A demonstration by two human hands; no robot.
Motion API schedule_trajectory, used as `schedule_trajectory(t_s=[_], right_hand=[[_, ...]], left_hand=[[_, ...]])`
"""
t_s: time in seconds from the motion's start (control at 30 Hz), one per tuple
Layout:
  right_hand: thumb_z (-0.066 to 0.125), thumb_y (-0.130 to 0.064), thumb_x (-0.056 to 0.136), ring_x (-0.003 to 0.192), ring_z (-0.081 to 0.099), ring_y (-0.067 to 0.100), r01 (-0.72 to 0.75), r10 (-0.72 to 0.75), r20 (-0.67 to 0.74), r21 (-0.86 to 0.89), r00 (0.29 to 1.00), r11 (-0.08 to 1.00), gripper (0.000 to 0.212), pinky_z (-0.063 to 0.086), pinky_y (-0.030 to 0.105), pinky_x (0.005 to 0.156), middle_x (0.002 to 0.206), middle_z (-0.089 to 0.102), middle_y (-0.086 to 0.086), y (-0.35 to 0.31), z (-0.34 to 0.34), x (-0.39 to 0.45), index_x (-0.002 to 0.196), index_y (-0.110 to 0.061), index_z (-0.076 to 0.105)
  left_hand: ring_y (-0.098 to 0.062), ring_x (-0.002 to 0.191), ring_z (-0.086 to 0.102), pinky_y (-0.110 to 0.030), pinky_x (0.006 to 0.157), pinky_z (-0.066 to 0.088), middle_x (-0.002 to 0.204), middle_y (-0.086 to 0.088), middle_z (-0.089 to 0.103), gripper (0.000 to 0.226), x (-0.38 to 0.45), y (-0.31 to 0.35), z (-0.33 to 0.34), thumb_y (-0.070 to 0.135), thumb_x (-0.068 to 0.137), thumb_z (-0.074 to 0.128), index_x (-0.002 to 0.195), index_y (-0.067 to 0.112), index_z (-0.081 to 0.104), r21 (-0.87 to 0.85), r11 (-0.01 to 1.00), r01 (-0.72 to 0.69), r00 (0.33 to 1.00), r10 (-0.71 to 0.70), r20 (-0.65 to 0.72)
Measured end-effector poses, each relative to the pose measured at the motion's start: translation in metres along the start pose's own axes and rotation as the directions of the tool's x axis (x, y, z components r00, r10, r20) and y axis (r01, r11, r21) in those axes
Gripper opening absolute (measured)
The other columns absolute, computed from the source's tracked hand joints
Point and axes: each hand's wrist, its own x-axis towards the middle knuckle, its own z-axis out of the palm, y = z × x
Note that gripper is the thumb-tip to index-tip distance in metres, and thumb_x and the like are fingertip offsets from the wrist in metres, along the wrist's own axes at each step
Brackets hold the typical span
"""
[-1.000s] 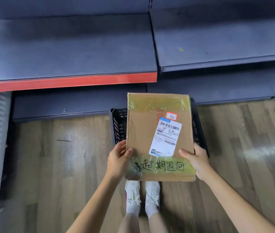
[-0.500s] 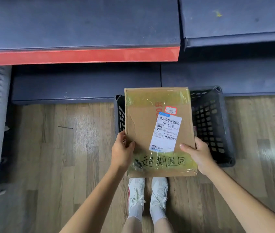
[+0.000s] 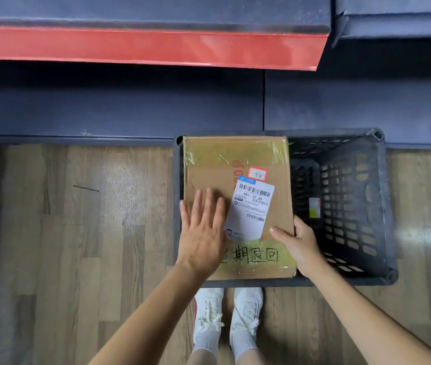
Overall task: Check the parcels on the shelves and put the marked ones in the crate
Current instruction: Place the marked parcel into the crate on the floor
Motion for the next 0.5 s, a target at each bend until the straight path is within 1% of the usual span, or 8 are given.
schedule_trajectory(t_s=[0.07,0.13,0.2,0.27,0.37,0.4,0.47,0.5], right_hand=[[0.064,0.003,0.08,0.087,0.061,0.012,-0.014,0.014,0.002,0.002,1.0,1.0,0.035,0.047,0.025,0.075,0.094,0.065,-0.004,0.009,0.002,0.011,0.108,-0.016,0.057],[0.063,0.002,0.081,0.088,0.06,0.012,-0.026,0.026,0.011,-0.004,1.0,1.0,0.035,0.047,0.025,0.077,0.097,0.064,-0.003,0.015,0.002,0.023,0.11,-0.017,0.055],[0.06,0.003,0.083,0.093,0.059,0.013,-0.048,0.048,0.056,0.0,0.997,0.999,0.038,0.047,0.026,0.08,0.103,0.063,-0.001,0.022,0.002,0.036,0.114,-0.017,0.051],[0.058,0.003,0.084,0.103,0.057,0.017,-0.076,0.078,0.11,-0.03,0.991,0.997,0.044,0.047,0.031,0.089,0.113,0.06,0.002,0.031,0.003,0.046,0.122,-0.015,0.046],[0.055,0.006,0.085,0.11,0.054,0.019,-0.093,0.102,0.129,-0.075,0.986,0.993,0.051,0.044,0.036,0.097,0.121,0.057,0.005,0.047,0.004,0.06,0.131,-0.012,0.039],[0.054,0.006,0.086,0.109,0.054,0.019,-0.096,0.106,0.128,-0.08,0.986,0.992,0.049,0.044,0.036,0.097,0.121,0.057,0.006,0.051,0.004,0.065,0.128,-0.013,0.041],[0.054,0.006,0.086,0.108,0.055,0.019,-0.101,0.112,0.13,-0.093,0.985,0.991,0.046,0.044,0.036,0.097,0.119,0.058,0.006,0.057,0.004,0.077,0.125,-0.016,0.042],[0.054,0.005,0.086,0.108,0.055,0.019,-0.105,0.118,0.132,-0.106,0.984,0.989,0.047,0.044,0.037,0.098,0.119,0.059,0.005,0.06,0.005,0.082,0.126,-0.016,0.042]], left_hand=[[-0.046,0.123,0.047,-0.065,0.1,0.032,0.133,-0.026,0.05,0.06,0.005,0.0,0.017,0.032,0.076,0.035,0.126,0.001,0.052,0.019,0.998,-0.056,0.996,0.054,0.077],[-0.044,0.124,0.047,-0.061,0.104,0.024,0.134,-0.025,0.049,0.06,0.011,0.001,0.034,0.031,0.078,0.036,0.129,0.003,0.047,0.024,0.996,-0.088,0.992,0.086,0.091],[-0.044,0.124,0.047,-0.061,0.102,0.031,0.134,-0.026,0.049,0.059,0.019,0.002,0.048,0.03,0.079,0.035,0.132,0.006,0.047,0.042,0.996,-0.084,0.989,0.078,0.128],[-0.044,0.126,0.044,-0.063,0.097,0.035,0.136,-0.028,0.045,0.062,0.025,0.003,0.057,0.032,0.079,0.033,0.134,0.008,0.047,0.048,0.997,-0.064,0.987,0.057,0.148],[-0.044,0.14,0.013,-0.063,0.108,0.014,0.153,-0.027,0.01,0.063,0.033,0.002,0.078,0.034,0.09,0.028,0.148,0.01,0.018,0.073,0.996,-0.056,0.986,0.044,0.159],[-0.044,0.14,0.014,-0.064,0.107,0.016,0.153,-0.027,0.01,0.062,0.036,0.003,0.082,0.034,0.09,0.03,0.147,0.01,0.019,0.06,0.997,-0.04,0.985,0.03,0.169],[-0.046,0.134,0.029,-0.066,0.1,0.028,0.147,-0.029,0.027,0.061,0.042,0.006,0.086,0.034,0.086,0.033,0.141,0.009,0.036,0.063,0.998,-0.002,0.98,-0.011,0.196],[-0.046,0.137,0.023,-0.066,0.103,0.024,0.15,-0.029,0.021,0.061,0.045,0.005,0.09,0.034,0.089,0.033,0.144,0.009,0.03,0.065,0.998,-0.009,0.976,-0.005,0.218]])
